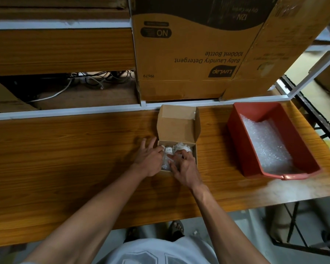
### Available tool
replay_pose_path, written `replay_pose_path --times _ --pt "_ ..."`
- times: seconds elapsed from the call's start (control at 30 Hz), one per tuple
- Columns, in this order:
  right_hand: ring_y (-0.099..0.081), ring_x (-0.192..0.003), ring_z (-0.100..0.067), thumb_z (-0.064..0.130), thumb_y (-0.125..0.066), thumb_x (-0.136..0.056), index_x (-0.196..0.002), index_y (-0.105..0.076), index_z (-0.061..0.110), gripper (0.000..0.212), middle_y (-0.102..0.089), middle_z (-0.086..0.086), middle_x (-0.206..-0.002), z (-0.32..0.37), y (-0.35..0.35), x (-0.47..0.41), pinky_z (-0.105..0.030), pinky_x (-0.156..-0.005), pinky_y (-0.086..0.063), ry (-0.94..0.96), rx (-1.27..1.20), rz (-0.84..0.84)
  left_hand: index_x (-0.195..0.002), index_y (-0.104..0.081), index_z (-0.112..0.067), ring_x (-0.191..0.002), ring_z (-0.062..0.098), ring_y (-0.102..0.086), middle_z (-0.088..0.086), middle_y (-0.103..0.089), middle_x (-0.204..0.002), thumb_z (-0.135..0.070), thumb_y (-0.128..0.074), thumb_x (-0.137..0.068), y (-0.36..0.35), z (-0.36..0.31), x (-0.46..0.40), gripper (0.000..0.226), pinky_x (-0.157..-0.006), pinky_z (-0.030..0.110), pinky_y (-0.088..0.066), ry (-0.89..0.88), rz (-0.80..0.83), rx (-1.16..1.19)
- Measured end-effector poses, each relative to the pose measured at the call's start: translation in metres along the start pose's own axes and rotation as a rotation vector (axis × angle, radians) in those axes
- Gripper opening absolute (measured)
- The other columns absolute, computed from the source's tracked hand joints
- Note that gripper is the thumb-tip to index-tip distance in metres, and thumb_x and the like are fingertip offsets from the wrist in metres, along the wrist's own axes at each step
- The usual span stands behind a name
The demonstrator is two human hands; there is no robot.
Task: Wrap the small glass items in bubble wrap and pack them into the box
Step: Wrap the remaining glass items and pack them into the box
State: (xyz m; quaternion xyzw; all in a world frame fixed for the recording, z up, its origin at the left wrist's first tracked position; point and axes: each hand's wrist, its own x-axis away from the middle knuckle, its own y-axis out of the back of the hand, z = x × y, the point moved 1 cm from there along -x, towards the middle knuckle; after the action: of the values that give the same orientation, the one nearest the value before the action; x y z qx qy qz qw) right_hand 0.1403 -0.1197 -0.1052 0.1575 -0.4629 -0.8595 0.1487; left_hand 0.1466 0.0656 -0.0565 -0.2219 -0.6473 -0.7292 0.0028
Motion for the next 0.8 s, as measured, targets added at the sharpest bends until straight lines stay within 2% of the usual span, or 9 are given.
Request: replay_pose_path --times 0.1,0.23,0.3,0.4,0.5,0.57,0.63,0.7,0.8 --pt "-0.054 -0.111 -0.026 0.042 -0.055 -0.106 -0.133 -0.065 0.025 0.034 -0.058 -0.005 -0.125 0.000 0.000 0.000 -0.045 -0.090 -0.053 -0.006 0.018 0.007 -0.152 -0.051 -0.021 -0.157 0.037 -0.014 -0.004 -0.042 -0.163 -0.045 -0.051 -0.101 -0.003 0.002 0.002 0.056 -0.120 0.067 -0.011 0.017 -0.048 0.015" --pt "-0.055 -0.113 -0.027 0.042 -0.054 -0.106 -0.135 -0.066 0.024 0.037 -0.059 -0.005 -0.126 0.002 0.000 0.000 -0.043 -0.093 -0.052 -0.014 0.026 0.020 -0.163 -0.034 -0.024 -0.160 0.040 -0.001 -0.006 -0.024 -0.173 -0.044 -0.049 -0.103 -0.006 -0.001 0.002 0.065 -0.122 0.069 -0.003 0.028 0.047 0.026" --pt "-0.054 -0.112 -0.025 0.042 -0.054 -0.106 -0.138 -0.066 0.026 0.038 -0.061 -0.004 -0.125 0.002 0.001 0.000 -0.042 -0.093 -0.051 -0.016 0.027 0.026 -0.161 -0.039 -0.022 -0.160 0.040 -0.001 -0.004 -0.029 -0.171 -0.038 -0.049 -0.103 0.002 -0.008 0.000 0.061 -0.122 0.068 -0.001 0.043 0.064 0.024" --pt "-0.055 -0.112 -0.024 0.041 -0.056 -0.105 -0.133 -0.070 0.021 0.037 -0.064 -0.004 -0.124 0.003 0.003 -0.001 -0.045 -0.093 -0.053 -0.015 0.016 0.016 -0.147 -0.056 -0.023 -0.155 0.035 -0.017 -0.002 -0.046 -0.159 -0.034 -0.055 -0.100 0.012 -0.013 0.005 0.048 -0.121 0.064 -0.011 0.056 -0.019 0.034" --pt "-0.055 -0.113 -0.024 0.024 -0.066 -0.100 -0.131 -0.070 0.015 0.033 -0.064 -0.006 -0.127 0.003 0.010 0.003 -0.044 -0.092 -0.054 -0.053 0.035 -0.086 -0.148 -0.052 -0.022 -0.149 0.029 -0.027 -0.002 -0.049 -0.155 -0.033 -0.057 -0.099 0.009 -0.015 0.015 0.050 -0.116 0.059 -0.020 0.047 -0.129 0.124" --pt "-0.054 -0.115 -0.027 0.019 -0.070 -0.096 -0.136 -0.066 0.016 0.041 -0.060 -0.008 -0.133 0.004 0.018 0.010 -0.041 -0.090 -0.052 -0.146 0.125 -0.122 -0.154 -0.045 -0.024 -0.148 0.026 -0.028 -0.003 -0.046 -0.158 -0.032 -0.056 -0.100 0.004 -0.016 0.017 0.055 -0.115 0.055 -0.022 0.033 -0.169 0.185" --pt "-0.051 -0.115 -0.030 0.027 -0.073 -0.094 -0.141 -0.062 0.018 0.049 -0.058 -0.009 -0.138 0.002 0.027 0.014 -0.042 -0.087 -0.049 -0.260 0.245 -0.127 -0.160 -0.038 -0.025 -0.150 0.023 -0.024 -0.005 -0.039 -0.165 -0.032 -0.054 -0.102 0.002 -0.017 0.014 0.061 -0.116 0.054 -0.022 0.006 -0.183 0.226" --pt "-0.047 -0.116 -0.033 0.037 -0.073 -0.094 -0.148 -0.056 0.020 0.060 -0.055 -0.008 -0.145 0.000 0.033 0.017 -0.046 -0.086 -0.047 -0.343 0.316 -0.064 -0.163 -0.032 -0.026 -0.152 0.024 -0.019 -0.007 -0.029 -0.171 -0.033 -0.050 -0.104 0.002 -0.018 0.007 0.063 -0.117 0.055 -0.023 -0.031 -0.154 0.233" --pt "-0.041 -0.124 -0.036 0.045 -0.063 -0.099 -0.160 -0.040 0.027 0.067 -0.049 -0.004 -0.155 -0.001 0.034 0.020 -0.049 -0.094 -0.043 -0.384 0.373 0.077 -0.166 -0.026 -0.028 -0.154 0.031 -0.011 -0.010 -0.017 -0.175 -0.039 -0.041 -0.108 0.005 -0.023 -0.004 0.061 -0.118 0.056 -0.020 -0.081 -0.040 0.207"
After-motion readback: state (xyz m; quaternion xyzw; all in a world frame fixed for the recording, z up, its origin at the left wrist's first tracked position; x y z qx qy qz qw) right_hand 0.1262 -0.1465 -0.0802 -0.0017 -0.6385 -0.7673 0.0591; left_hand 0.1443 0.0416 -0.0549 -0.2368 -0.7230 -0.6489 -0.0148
